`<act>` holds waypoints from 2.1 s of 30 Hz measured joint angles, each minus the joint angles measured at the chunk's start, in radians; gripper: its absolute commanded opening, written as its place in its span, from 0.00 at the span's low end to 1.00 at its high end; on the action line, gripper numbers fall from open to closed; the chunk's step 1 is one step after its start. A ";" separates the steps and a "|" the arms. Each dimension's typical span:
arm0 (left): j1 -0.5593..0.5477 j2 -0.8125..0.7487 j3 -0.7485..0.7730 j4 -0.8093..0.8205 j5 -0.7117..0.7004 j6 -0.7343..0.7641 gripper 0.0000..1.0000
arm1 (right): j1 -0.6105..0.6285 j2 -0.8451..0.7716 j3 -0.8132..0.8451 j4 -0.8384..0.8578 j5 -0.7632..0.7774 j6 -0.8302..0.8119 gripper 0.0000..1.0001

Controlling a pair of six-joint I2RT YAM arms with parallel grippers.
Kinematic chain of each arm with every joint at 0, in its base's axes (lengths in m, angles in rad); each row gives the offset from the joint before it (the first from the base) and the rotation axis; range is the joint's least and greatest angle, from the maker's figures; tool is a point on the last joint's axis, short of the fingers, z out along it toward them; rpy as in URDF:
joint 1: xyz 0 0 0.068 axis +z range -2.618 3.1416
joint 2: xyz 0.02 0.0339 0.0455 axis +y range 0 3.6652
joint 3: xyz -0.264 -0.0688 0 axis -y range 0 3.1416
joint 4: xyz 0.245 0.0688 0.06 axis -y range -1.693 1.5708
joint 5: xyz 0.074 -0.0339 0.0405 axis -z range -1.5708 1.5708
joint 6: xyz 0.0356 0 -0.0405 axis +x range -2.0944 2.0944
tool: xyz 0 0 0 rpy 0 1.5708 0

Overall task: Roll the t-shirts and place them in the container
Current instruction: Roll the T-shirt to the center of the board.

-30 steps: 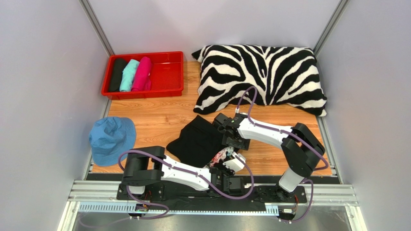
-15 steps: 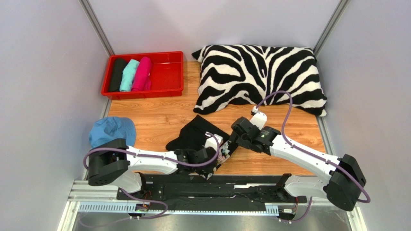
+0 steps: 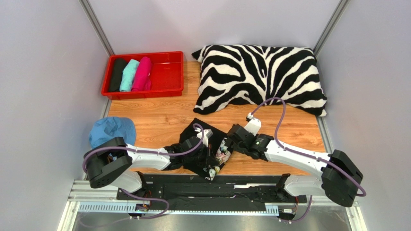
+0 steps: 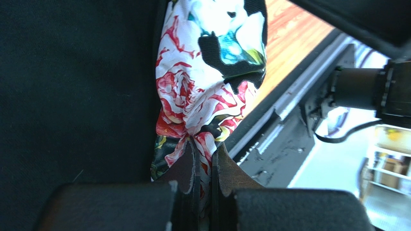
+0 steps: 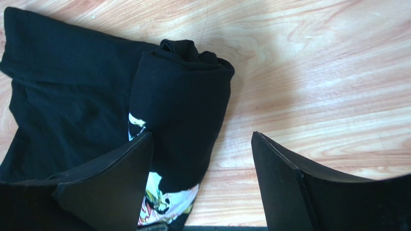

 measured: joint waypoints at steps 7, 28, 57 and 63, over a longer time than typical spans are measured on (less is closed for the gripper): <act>0.023 0.002 -0.019 0.039 0.055 -0.035 0.00 | 0.000 0.093 0.008 0.063 0.006 0.000 0.75; 0.024 -0.106 -0.026 -0.054 0.083 0.023 0.57 | 0.007 0.291 0.188 -0.042 0.023 0.021 0.00; -0.576 0.286 0.698 -0.977 -1.076 0.169 0.66 | 0.007 0.481 0.432 -0.325 0.031 0.019 0.00; -0.576 0.493 0.845 -1.143 -1.106 0.126 0.66 | 0.007 0.490 0.444 -0.335 0.031 0.017 0.00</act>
